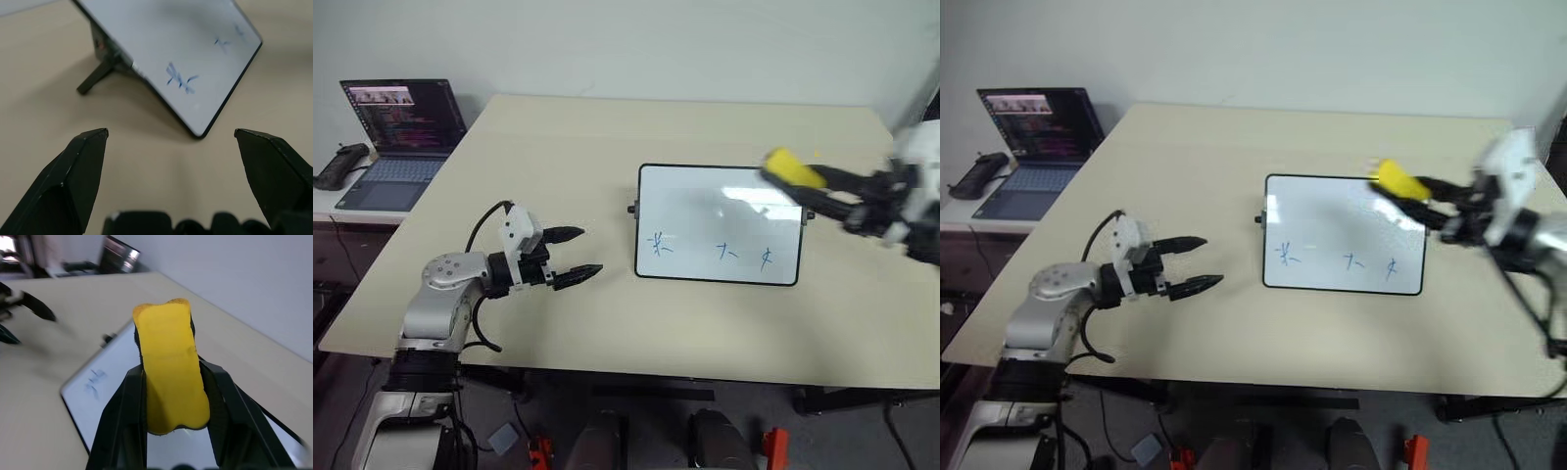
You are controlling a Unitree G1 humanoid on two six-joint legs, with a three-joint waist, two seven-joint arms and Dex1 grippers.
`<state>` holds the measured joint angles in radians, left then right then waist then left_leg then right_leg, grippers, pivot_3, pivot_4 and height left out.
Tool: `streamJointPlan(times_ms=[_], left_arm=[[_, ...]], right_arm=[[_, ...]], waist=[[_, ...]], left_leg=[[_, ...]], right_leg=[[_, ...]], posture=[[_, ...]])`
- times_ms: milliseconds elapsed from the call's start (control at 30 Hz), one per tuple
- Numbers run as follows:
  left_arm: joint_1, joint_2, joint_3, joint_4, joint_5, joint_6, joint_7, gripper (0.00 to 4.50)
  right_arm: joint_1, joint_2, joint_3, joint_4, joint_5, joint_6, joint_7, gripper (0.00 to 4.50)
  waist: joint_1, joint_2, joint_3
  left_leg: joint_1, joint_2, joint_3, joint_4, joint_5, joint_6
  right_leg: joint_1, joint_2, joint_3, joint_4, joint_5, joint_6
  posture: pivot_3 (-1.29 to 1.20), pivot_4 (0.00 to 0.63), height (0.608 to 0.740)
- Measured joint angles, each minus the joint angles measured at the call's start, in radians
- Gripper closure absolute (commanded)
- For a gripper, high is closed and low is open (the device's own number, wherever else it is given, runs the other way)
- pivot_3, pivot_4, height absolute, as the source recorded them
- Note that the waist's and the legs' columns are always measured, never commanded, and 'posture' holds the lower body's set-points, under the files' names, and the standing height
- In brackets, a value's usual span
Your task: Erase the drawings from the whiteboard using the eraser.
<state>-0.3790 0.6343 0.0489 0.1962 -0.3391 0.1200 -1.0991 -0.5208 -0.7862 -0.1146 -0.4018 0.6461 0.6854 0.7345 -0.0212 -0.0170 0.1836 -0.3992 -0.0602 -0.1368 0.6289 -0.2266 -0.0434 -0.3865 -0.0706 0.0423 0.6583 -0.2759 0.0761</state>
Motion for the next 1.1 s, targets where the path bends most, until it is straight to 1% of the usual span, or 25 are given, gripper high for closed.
streamJointPlan(times_ms=[33,100,167,233,333,433,600,767,967,1100], left_arm=[[0.006,-0.018,0.001,0.006,0.005,-0.022,0.010,0.00],[0.014,-0.072,-0.010,0.007,0.011,-0.065,0.028,0.00],[0.025,-0.081,-0.027,0.007,0.035,-0.099,0.035,0.00],[0.033,-0.081,-0.044,0.007,0.068,-0.143,0.039,0.00],[0.044,-0.077,-0.066,0.008,0.105,-0.193,0.038,0.00],[0.045,-0.075,-0.087,0.010,0.129,-0.225,0.037,0.00],[0.046,-0.071,-0.099,0.010,0.139,-0.238,0.027,0.00],[0.045,-0.071,-0.112,0.008,0.142,-0.236,0.026,0.00],[0.045,-0.071,-0.115,0.008,0.144,-0.236,0.028,0.00],[0.043,-0.071,-0.123,0.019,0.150,-0.237,0.040,0.00]], right_arm=[[-0.024,0.043,0.059,0.016,-0.035,-0.023,-0.007,3.31],[-0.058,0.137,0.208,0.092,-0.164,-0.127,-0.015,3.31],[-0.061,0.183,0.300,0.169,-0.264,-0.220,-0.008,3.31],[-0.064,0.206,0.386,0.272,-0.384,-0.333,0.005,3.33],[-0.089,0.235,0.458,0.412,-0.518,-0.469,0.003,3.33],[-0.129,0.264,0.470,0.543,-0.600,-0.574,-0.008,3.34],[-0.155,0.307,0.474,0.672,-0.678,-0.677,-0.016,3.34],[-0.228,0.364,0.474,0.777,-0.758,-0.750,-0.061,3.35],[-0.277,0.375,0.490,0.836,-0.845,-0.800,-0.088,3.36],[-0.280,0.367,0.505,0.836,-0.873,-0.810,-0.052,3.36]], waist=[[0.002,0.000,0.000],[0.005,-0.001,0.000],[0.006,-0.001,0.000],[0.004,-0.001,0.000],[-0.004,-0.001,0.000],[-0.009,-0.001,0.000],[-0.012,-0.001,0.000],[-0.017,-0.001,0.000],[-0.017,-0.001,0.000],[-0.018,-0.001,0.000]], left_leg=[[0.000,0.000,0.000,0.000,0.000,0.000],[-0.001,0.000,0.000,0.000,0.000,0.000],[-0.002,0.000,0.000,0.000,0.000,-0.001],[-0.002,0.000,0.001,-0.001,0.000,-0.001],[-0.001,0.000,0.002,-0.001,0.000,-0.001],[0.000,0.000,0.002,-0.001,0.000,-0.001],[0.000,0.001,0.002,0.000,0.000,-0.001],[0.002,0.001,0.002,0.000,0.000,-0.001],[0.005,0.002,0.002,0.000,0.001,-0.001],[0.008,0.002,0.001,0.000,0.001,0.000]], right_leg=[[-0.001,0.000,0.000,0.000,0.000,0.000],[-0.002,0.000,-0.001,0.001,0.002,0.000],[-0.003,0.000,0.000,0.001,0.002,0.000],[-0.004,0.000,0.000,0.000,0.002,0.000],[-0.004,0.000,0.000,0.001,0.002,0.000],[-0.004,0.000,0.000,0.003,0.002,-0.001],[-0.004,0.001,0.001,0.004,0.002,-0.001],[-0.003,0.002,0.001,0.006,0.003,-0.002],[-0.001,0.003,0.001,0.007,0.004,-0.003],[0.002,0.005,0.001,0.007,0.004,-0.004]], posture=[[0.00,0.150,0.740],[0.00,0.150,0.740],[0.00,0.150,0.740],[0.00,0.150,0.740],[0.00,0.150,0.740],[0.00,0.150,0.740],[0.00,0.150,0.740],[0.00,0.150,0.740],[0.00,0.150,0.740],[0.00,0.150,0.740]])
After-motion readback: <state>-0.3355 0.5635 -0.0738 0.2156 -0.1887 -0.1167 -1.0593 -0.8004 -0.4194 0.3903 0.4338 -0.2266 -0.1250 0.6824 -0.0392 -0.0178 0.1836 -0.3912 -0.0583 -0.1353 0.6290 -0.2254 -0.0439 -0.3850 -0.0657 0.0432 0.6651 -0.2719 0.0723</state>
